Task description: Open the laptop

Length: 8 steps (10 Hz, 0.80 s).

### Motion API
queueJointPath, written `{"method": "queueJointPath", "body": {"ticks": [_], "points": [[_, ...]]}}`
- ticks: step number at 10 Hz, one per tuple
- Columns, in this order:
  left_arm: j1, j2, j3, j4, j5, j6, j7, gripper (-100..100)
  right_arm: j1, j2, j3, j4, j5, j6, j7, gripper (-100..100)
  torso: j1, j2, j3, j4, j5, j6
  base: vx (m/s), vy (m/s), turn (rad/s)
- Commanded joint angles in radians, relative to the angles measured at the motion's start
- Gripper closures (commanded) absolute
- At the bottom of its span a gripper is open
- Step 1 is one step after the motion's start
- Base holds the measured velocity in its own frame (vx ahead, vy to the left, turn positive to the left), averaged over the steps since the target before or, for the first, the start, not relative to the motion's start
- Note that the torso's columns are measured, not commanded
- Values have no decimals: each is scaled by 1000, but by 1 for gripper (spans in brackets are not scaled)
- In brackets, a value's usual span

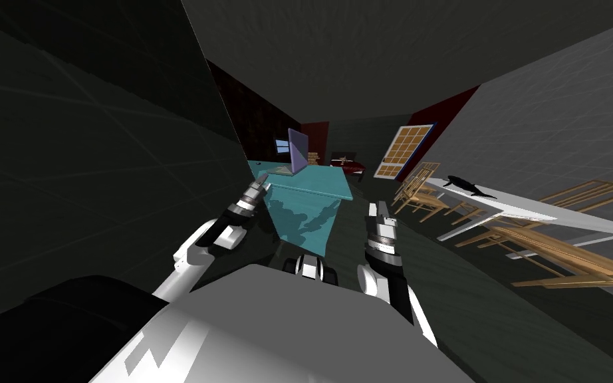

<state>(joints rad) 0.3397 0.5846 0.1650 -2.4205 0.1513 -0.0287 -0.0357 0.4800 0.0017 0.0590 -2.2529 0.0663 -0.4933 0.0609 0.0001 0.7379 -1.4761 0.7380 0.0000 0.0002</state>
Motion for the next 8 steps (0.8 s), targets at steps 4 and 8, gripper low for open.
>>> {"method": "queueJointPath", "body": {"ticks": [4, 8], "points": [[-32, 120, 30, -2, 11, 148, 20, -100, 0, 0, 0, 0, 0, 0, 0, 0, 0, 0, 0, 0, 0, 0, -16, 6, -41], [-60, 209, 50, -1, 20, 252, 40, -100, 0, 0, 0, 0, 0, 0, 0, 0, 0, 0, 0, 0, 0, 0, -9, 7, -49]]}}
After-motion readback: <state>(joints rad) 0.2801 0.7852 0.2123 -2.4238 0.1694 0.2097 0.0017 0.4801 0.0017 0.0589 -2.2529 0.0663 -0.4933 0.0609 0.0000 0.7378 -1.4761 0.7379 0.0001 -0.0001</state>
